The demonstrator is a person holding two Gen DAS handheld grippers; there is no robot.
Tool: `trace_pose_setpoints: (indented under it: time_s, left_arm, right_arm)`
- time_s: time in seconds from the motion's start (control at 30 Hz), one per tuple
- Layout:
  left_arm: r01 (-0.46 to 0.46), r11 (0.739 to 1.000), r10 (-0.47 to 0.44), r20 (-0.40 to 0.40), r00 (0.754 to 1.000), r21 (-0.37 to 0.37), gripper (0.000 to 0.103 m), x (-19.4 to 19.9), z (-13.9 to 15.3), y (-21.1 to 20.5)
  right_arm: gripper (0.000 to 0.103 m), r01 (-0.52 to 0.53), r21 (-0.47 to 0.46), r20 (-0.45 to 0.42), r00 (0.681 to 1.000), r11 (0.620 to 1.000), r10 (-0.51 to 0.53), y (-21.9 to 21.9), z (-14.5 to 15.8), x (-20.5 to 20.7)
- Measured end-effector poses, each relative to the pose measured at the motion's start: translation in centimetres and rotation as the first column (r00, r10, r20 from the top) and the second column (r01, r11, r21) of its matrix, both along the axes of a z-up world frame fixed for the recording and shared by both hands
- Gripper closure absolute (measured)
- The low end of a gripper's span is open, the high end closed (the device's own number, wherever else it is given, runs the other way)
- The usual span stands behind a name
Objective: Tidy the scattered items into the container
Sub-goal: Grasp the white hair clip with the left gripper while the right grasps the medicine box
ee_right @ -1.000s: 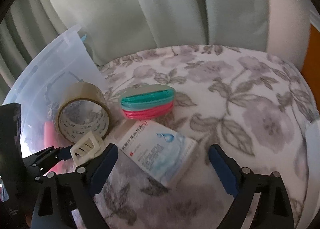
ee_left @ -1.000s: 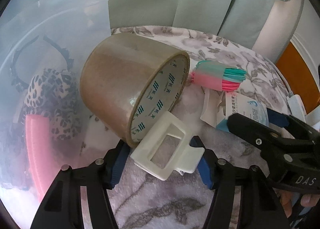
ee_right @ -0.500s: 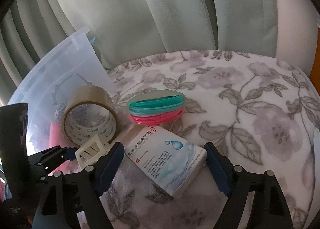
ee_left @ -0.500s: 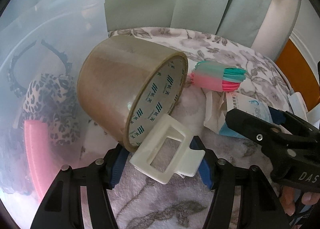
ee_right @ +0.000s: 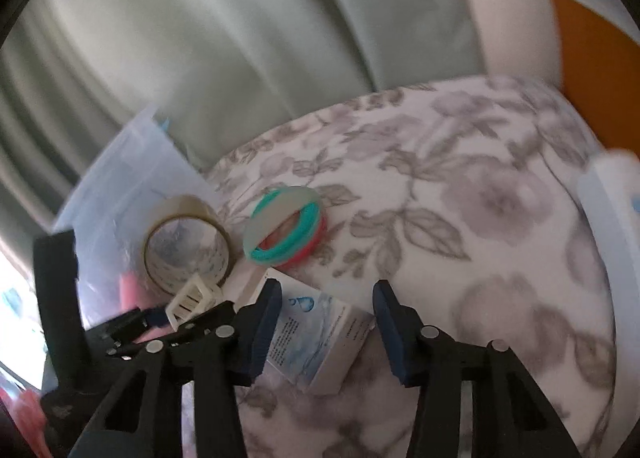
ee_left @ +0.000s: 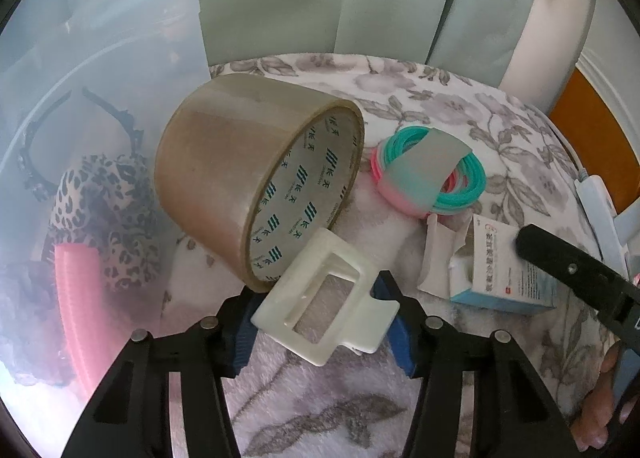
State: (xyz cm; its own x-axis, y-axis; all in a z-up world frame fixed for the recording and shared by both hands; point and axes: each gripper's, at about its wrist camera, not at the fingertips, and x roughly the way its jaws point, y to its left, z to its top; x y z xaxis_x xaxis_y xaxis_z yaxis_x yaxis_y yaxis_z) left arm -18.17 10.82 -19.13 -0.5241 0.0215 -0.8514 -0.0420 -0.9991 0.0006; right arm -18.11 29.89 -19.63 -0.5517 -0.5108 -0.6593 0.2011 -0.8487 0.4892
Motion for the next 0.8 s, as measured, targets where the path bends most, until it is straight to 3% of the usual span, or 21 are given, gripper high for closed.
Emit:
trace_pose_setpoints:
  time_s: [0.23,0.27,0.37,0.8]
  left_arm:
    - [-0.004,1.000,0.004,0.006,1.000,0.000,0.046,0.5,0.1,0.1]
    - [-0.004,1.000,0.004,0.007,1.000,0.001,0.046,0.5,0.0,0.1]
    - [-0.005,1.000,0.005,0.008,1.000,0.002,0.046,0.5,0.0,0.1]
    - [-0.004,1.000,0.004,0.004,1.000,0.019,0.046,0.5,-0.2,0.0]
  right_arm:
    - [0.057,-0.009,0.030,0.007,1.000,1.000,0.009,0.2,0.6,0.7]
    - [0.055,-0.016,0.038,0.009,1.000,0.999,0.015,0.0,0.6,0.7]
    - [0.033,-0.031,0.066,0.004,1.000,0.997,0.030,-0.6,0.6,0.8]
    - [0.010,-0.085,0.144,-0.008,0.996,0.986,0.087,-3.9,0.1,0.8]
